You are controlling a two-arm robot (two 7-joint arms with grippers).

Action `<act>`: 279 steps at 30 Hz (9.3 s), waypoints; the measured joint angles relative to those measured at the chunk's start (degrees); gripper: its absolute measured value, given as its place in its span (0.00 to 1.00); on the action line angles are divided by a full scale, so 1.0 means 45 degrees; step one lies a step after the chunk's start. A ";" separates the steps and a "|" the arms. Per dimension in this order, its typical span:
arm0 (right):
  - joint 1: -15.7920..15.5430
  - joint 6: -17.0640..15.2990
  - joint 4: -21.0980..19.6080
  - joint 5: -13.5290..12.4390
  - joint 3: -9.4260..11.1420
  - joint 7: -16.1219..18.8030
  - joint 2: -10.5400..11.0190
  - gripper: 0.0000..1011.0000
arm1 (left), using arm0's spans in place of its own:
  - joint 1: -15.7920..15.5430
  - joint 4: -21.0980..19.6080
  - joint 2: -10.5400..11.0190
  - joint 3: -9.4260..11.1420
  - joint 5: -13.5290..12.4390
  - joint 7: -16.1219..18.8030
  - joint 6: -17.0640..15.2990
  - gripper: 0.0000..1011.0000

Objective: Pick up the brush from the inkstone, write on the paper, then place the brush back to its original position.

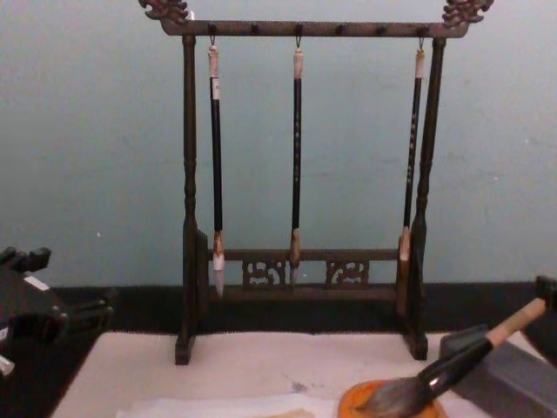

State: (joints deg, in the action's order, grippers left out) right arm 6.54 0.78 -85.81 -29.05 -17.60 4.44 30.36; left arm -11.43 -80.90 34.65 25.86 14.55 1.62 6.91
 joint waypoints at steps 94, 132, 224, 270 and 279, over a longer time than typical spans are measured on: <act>0.1235 -0.3187 0.2051 -0.8539 0.1318 -0.0068 -0.2763 0.76 | 0.0000 0.0000 0.0000 0.0000 0.0000 0.0000 0.0000 1.00; 0.1229 -0.3200 0.2052 -0.8550 0.1331 -0.0056 -0.2766 0.18 | 0.0000 0.0000 0.0000 0.0000 0.0000 0.0000 0.0000 1.00; 0.2882 0.2053 0.0448 0.1430 -0.3078 0.4099 -0.1350 0.17 | 0.0000 0.0000 0.0000 0.0000 0.0000 0.0000 0.0000 1.00; 0.1640 0.1933 -0.0800 0.3535 -0.2621 0.4890 -0.1350 0.17 | 0.0000 0.0000 0.0000 0.0000 0.0000 0.0000 0.0000 1.00; 0.1121 0.1820 -0.1366 0.3794 -0.2312 0.5008 -0.1138 0.17 | 0.0000 -0.0001 0.0000 0.0000 0.0000 0.0000 0.0000 1.00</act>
State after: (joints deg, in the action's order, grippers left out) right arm 11.59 8.97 -91.96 -11.98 -28.01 26.97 25.24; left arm -11.43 -80.90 34.65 25.86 14.55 1.62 6.91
